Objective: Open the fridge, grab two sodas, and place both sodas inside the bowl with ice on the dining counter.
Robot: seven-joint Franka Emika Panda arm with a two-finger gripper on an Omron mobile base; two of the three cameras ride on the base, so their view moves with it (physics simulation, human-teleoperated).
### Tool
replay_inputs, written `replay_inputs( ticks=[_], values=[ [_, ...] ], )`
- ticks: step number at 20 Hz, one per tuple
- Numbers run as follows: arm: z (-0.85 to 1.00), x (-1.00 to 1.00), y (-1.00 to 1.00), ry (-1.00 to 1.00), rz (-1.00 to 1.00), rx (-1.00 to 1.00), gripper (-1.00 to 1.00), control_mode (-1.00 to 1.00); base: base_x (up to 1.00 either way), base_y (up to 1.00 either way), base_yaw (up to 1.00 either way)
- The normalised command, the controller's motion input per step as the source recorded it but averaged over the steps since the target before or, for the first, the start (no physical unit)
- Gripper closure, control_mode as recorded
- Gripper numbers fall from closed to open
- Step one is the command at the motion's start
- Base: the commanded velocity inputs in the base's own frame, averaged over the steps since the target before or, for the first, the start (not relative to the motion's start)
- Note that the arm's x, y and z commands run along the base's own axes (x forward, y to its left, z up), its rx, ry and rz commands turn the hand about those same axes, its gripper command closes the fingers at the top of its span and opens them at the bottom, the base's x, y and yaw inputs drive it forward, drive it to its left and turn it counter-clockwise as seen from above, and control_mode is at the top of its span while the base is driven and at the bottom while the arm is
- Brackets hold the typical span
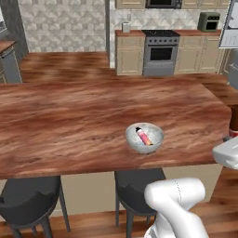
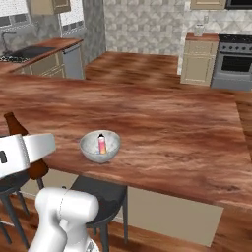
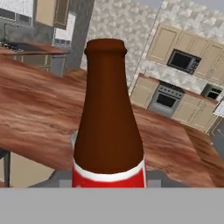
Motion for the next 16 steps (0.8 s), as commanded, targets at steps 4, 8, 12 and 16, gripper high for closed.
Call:
replay_inputs(
  ticks=[4,8,12,16],
  values=[
    [0.0,0.0,0.0,0.0,0.0,0.0,1.0,1.0,0.79,0.63,-0.38],
    [0.0,0.25,0.12,0.06,-0.08,-0.04,1.0,-1.0,0.66,0.43,-0.27],
    [0.0,1.0,0.23,0.35,-0.23,-0.12,1.0,-1.0,0.0,0.0,0.0],
    [-0.07,1.0,0.11,0.5,-0.01,-0.09,1.0,-1.0,0.0,0.0,0.0]
  ],
)
